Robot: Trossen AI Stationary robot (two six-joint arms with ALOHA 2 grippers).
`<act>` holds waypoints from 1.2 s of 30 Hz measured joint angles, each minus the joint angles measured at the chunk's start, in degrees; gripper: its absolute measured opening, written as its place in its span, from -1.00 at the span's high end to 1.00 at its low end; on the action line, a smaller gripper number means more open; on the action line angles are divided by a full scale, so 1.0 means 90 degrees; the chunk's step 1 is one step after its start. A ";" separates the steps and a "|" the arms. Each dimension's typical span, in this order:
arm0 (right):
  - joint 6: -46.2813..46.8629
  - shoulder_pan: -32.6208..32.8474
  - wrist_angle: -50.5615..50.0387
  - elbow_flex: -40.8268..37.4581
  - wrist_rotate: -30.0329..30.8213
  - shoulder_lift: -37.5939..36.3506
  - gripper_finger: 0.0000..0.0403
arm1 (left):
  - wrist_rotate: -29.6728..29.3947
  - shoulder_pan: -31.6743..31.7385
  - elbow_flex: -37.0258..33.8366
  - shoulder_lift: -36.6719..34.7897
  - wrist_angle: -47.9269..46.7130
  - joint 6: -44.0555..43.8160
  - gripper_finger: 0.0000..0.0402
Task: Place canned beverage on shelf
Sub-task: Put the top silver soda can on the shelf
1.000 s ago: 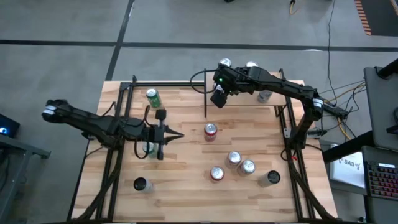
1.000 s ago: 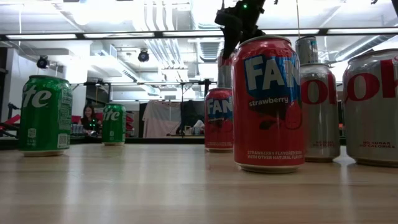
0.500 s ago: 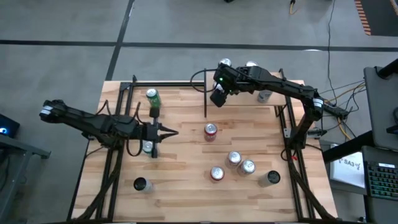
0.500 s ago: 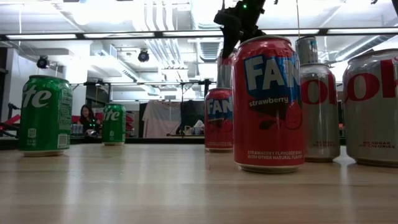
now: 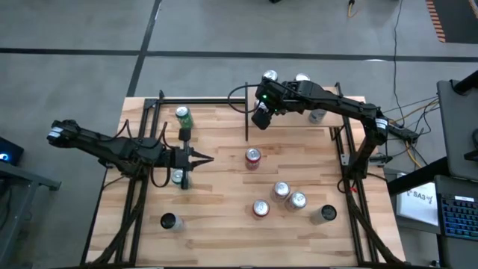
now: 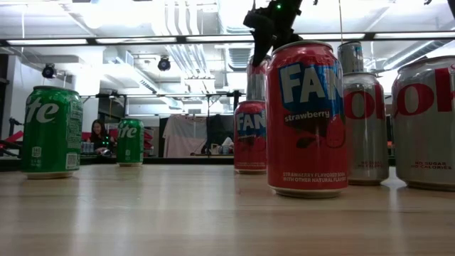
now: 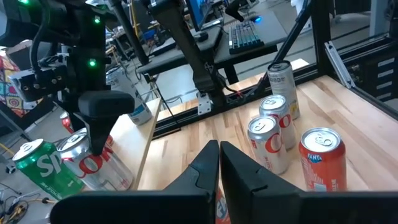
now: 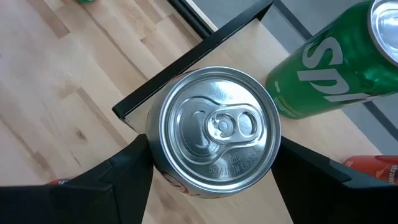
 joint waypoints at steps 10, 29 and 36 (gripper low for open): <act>-0.0119 0.0012 0.0063 0.0001 0.0082 0.0117 -0.36 | 0.0002 0.0000 0.0000 0.0002 0.0000 -0.0002 1.00; -0.0119 0.0027 0.0124 -0.0007 0.0056 0.0132 -0.39 | 0.0002 0.0000 -0.0012 0.0005 -0.0002 -0.0005 1.00; -0.0053 0.0024 0.0129 -0.0007 0.0033 0.0130 -0.40 | 0.0005 0.0000 -0.0012 0.0007 -0.0002 -0.0005 1.00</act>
